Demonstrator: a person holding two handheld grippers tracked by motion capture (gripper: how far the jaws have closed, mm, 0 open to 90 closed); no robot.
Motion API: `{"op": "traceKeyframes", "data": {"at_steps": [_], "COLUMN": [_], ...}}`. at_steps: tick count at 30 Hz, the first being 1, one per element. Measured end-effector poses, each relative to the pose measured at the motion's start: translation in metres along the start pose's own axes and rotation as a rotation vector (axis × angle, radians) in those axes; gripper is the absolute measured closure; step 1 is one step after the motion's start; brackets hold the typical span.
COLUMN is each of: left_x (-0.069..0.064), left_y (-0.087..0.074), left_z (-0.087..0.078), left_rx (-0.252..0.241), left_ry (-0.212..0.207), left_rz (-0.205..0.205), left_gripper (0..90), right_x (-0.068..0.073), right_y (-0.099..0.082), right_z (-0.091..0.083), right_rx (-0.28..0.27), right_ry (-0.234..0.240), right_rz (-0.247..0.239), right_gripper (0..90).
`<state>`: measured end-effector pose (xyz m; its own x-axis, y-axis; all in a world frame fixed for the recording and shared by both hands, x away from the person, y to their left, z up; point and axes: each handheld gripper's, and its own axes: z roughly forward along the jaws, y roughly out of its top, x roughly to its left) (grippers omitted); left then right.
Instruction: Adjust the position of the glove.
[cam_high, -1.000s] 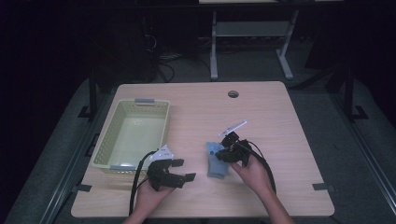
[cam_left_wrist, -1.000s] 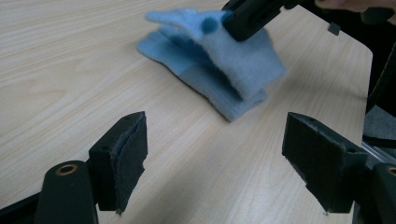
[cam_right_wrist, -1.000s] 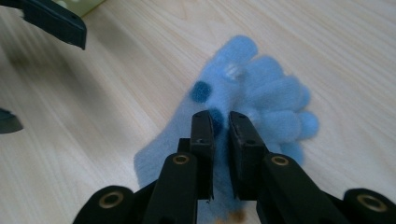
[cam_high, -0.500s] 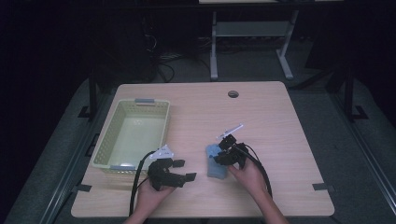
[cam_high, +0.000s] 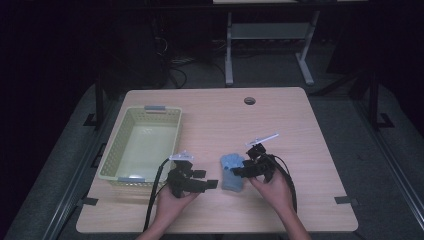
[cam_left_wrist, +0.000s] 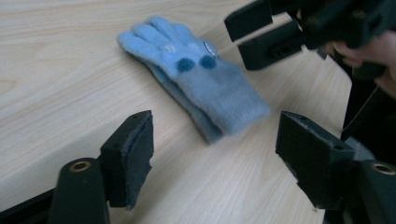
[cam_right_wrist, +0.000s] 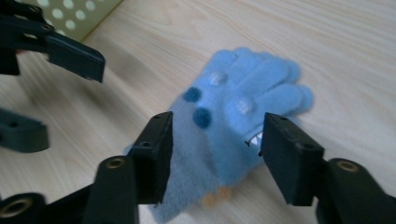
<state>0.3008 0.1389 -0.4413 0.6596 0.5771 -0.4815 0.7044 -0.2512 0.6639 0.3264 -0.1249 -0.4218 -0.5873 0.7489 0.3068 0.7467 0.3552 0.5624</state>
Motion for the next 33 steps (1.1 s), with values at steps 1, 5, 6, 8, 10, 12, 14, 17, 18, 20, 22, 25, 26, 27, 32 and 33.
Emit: {"op": "traceKeyframes", "data": {"at_steps": [1,5,6,8,10,12,14,17,18,20,22,25,26,27,32,33], "left_x": [0.0,0.004,0.005,0.007,0.01,0.012,0.012,0.012,0.012,0.013,0.013,0.013,0.014,0.014,0.015,0.016], "left_y": [0.002,0.008,0.009,0.01,0.011,0.012,0.013,0.014,0.014,0.013,0.013,0.013,0.013,0.013,0.013,0.013], "left_z": [0.002,0.014,0.016,0.021,0.026,0.029,0.032,0.036,0.037,0.04,0.042,0.044,0.046,0.046,0.052,0.053], "left_rx": [0.006,0.034,0.045,0.057,0.062,0.068,0.07,0.074,0.075,0.08,0.082,0.09,0.099,0.102,0.119,0.119], "left_ry": [0.0,-0.023,-0.026,-0.027,-0.041,-0.046,-0.049,-0.044,-0.045,-0.051,-0.055,-0.061,-0.068,-0.069,-0.076,-0.078], "left_rz": [-0.017,-0.099,-0.128,-0.154,-0.186,-0.203,-0.211,-0.21,-0.216,-0.22,-0.226,-0.23,-0.229,-0.227,-0.235,-0.234], "left_gripper": [28.5,28.0,27.9,27.8,27.9,28.8,29.8,32.4,33.1,35.7,37.2,40.2,40.2,41.8,48.3,48.9], "right_x": [-0.002,-0.007,-0.008,-0.011,-0.013,-0.015,-0.017,-0.019,-0.02,-0.021,-0.022,-0.022,-0.023,-0.023,-0.021,-0.021], "right_y": [-0.003,-0.011,-0.013,-0.017,-0.021,-0.024,-0.027,-0.032,-0.033,-0.036,-0.038,-0.039,-0.039,-0.039,-0.04,-0.041], "right_z": [-0.001,-0.004,-0.004,-0.005,-0.004,-0.003,-0.001,0.002,0.003,0.004,0.006,0.007,0.008,0.009,0.015,0.017], "right_rx": [-0.017,-0.025,-0.031,-0.038,-0.052,-0.05,-0.048,-0.047,-0.047,-0.042,-0.043,-0.044,-0.047,-0.047,-0.038,-0.038], "right_ry": [0.015,0.042,0.049,0.059,0.08,0.093,0.099,0.1,0.107,0.109,0.132,0.134,0.138,0.142,0.139,0.144], "right_rz": [0.015,0.071,0.086,0.106,0.134,0.161,0.181,0.189,0.195,0.21,0.222,0.226,0.224,0.233,0.24,0.249], "right_gripper": [41.2,39.5,39.3,38.8,38.7,38.6,38.6,38.6,38.8,39.4,40.0,40.6,41.0,41.4,45.7,45.9]}}
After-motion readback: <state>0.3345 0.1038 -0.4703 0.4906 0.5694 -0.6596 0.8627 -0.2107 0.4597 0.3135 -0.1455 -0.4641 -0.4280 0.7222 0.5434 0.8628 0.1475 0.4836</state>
